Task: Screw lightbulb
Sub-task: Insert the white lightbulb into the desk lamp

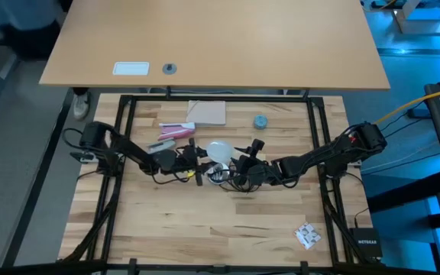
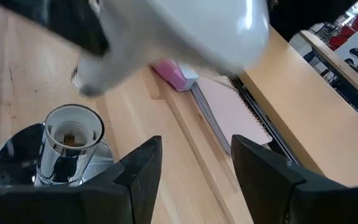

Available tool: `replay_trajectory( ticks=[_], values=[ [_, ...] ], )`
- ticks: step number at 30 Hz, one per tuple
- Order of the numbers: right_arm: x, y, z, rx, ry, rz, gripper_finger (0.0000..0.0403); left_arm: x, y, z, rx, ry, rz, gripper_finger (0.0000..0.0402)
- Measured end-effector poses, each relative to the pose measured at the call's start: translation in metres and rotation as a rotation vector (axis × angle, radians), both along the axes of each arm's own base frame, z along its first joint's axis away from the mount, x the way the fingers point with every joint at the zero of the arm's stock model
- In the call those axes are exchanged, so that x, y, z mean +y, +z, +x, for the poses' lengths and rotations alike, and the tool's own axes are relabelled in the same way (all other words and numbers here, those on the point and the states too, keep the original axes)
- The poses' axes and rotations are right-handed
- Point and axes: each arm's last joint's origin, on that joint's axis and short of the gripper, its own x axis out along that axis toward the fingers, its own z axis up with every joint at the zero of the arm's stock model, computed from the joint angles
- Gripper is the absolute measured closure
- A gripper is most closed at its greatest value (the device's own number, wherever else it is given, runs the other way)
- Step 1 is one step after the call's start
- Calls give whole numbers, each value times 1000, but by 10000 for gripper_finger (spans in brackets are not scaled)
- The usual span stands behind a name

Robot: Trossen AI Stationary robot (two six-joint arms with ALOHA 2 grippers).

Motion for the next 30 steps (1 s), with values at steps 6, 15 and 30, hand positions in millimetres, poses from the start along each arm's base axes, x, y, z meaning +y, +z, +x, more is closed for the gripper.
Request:
replay_trajectory(
  ticks=[6,15,30],
  values=[
    [0,1,0,2,0,-15,205,3,8,-28,-15,5,-9,246],
    [0,1,0,18,10,-38,205,6,1,-67,8,7,-68,246],
    [0,1,0,15,10,-37,205,6,-9,-72,32,10,-217,246]
  ],
)
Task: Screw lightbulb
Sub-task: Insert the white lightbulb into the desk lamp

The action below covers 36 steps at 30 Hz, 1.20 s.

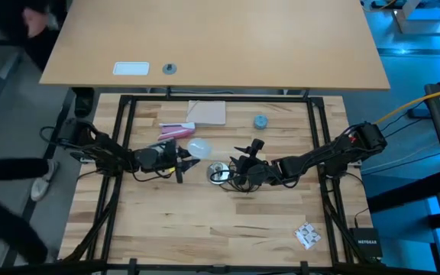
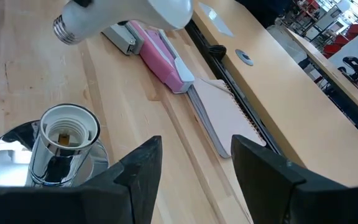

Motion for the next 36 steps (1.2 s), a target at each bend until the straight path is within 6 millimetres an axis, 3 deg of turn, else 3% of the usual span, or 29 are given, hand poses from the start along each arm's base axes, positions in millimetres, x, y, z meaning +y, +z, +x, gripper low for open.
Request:
replay_trajectory(
  ticks=[18,26,36],
  values=[
    [0,0,0,0,0,0,205,-15,17,44,-119,-37,145,246],
    [0,1,0,-7,0,2,205,-16,3,53,-180,-33,113,246],
    [0,1,0,-10,-14,-7,205,-24,0,90,-193,-39,198,246]
  ],
)
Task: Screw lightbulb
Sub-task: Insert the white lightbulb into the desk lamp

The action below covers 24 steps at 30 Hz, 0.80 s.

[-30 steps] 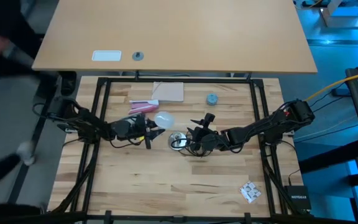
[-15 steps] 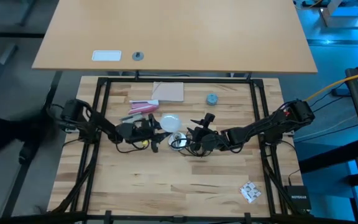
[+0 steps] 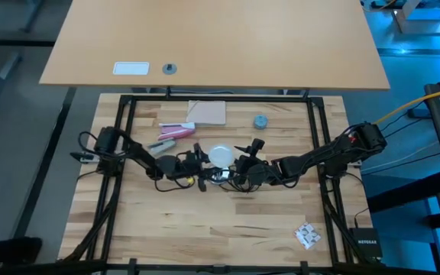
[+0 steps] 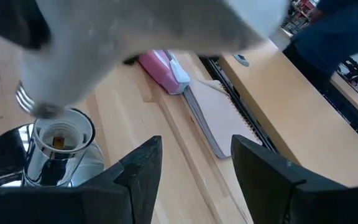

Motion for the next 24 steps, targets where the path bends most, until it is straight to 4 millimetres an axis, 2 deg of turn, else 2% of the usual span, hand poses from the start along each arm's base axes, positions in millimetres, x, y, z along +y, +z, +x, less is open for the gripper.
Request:
replay_trajectory(
  ticks=[10,24],
  values=[
    [0,0,0,2,8,5,205,12,-16,5,44,36,-35,246],
    [0,1,0,-15,-14,-6,205,8,-22,5,106,23,-25,246]
  ],
)
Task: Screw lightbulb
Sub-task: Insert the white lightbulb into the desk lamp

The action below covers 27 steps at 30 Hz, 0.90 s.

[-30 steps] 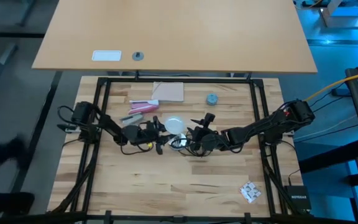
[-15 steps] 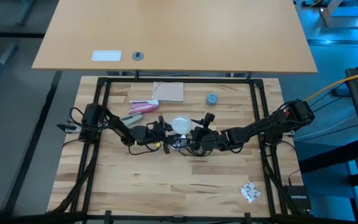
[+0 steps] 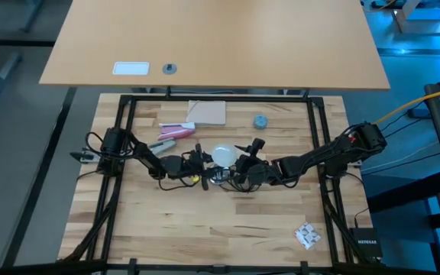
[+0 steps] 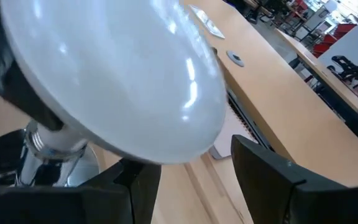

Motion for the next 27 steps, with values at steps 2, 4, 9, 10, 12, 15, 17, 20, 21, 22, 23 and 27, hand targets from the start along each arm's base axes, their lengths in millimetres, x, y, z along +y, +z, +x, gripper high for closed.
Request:
replay_trajectory(
  ticks=[2,4,9,10,12,15,17,20,21,22,23,27],
  values=[
    [0,1,0,-6,0,1,205,0,-1,0,6,0,2,246],
    [0,1,0,-7,1,0,205,0,-1,0,8,0,5,246],
    [0,1,0,-9,0,0,205,0,-1,0,14,2,26,246],
    [0,1,0,-8,1,0,205,0,-1,0,21,2,28,246],
    [0,1,0,-8,1,1,205,0,-2,0,28,2,28,246],
    [0,1,1,-8,5,2,205,0,-2,0,36,2,45,246],
    [0,1,1,-7,10,6,205,0,-2,0,37,3,54,246],
    [1,1,1,-7,15,9,205,0,-2,0,37,3,54,246],
    [1,1,1,-7,15,9,205,0,-2,0,38,3,55,246],
    [1,1,1,-7,15,9,205,0,-2,0,40,3,55,246],
    [1,1,1,-7,15,9,205,0,-3,0,46,3,55,246],
    [1,0,1,-4,19,11,205,0,-7,0,87,1,50,246]
  ],
)
